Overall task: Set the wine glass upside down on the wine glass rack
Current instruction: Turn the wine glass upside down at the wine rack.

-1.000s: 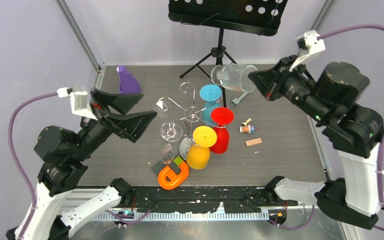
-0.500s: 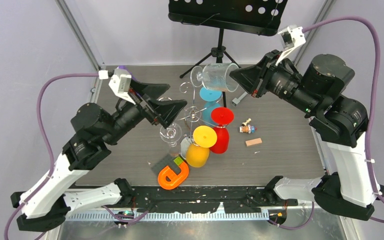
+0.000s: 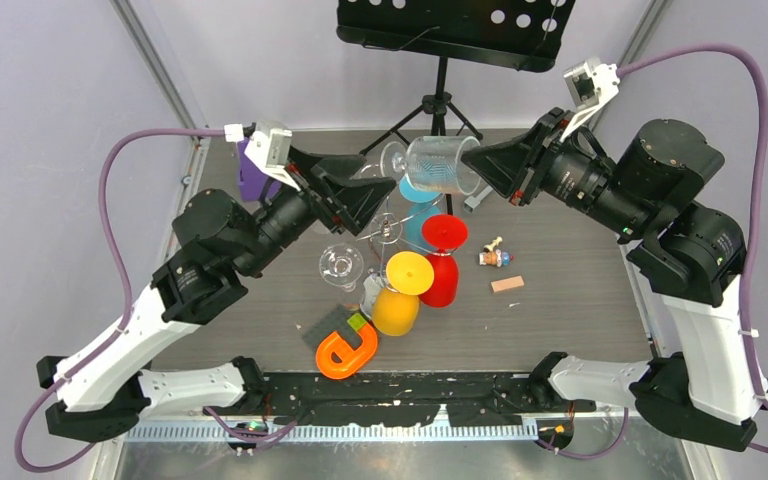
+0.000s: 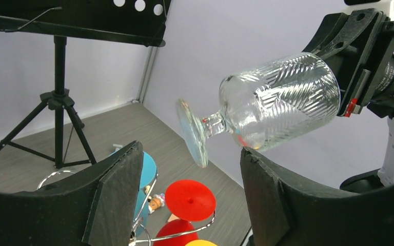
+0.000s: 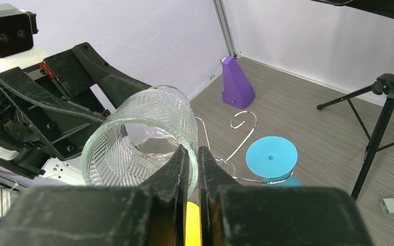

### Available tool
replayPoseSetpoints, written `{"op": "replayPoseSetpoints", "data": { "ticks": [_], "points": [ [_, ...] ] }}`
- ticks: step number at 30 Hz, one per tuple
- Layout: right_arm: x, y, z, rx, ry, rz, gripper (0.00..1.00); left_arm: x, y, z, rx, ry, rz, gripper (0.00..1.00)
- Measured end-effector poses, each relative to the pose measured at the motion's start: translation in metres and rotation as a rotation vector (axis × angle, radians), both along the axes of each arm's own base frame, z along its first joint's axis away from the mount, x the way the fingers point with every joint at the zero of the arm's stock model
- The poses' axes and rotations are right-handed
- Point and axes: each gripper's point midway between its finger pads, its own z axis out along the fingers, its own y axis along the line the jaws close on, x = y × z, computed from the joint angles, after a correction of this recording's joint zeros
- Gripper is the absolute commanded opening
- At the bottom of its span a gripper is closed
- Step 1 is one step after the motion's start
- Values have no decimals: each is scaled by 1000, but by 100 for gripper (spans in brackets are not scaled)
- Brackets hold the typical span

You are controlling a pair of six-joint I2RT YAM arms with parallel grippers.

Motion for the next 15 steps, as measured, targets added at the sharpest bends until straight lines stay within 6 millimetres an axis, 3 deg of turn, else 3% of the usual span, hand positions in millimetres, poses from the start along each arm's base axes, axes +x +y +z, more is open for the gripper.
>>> {"op": "replayPoseSetpoints", "data": {
  "ticks": [11,15],
  "points": [
    [-7,0,-4,-6,-7,30,5,9,-15,3,30,-10,31,39],
    [-8,-1,-6,-10,-22,31,5,10,-17,0,43,-3,39,36]
  ]
}}
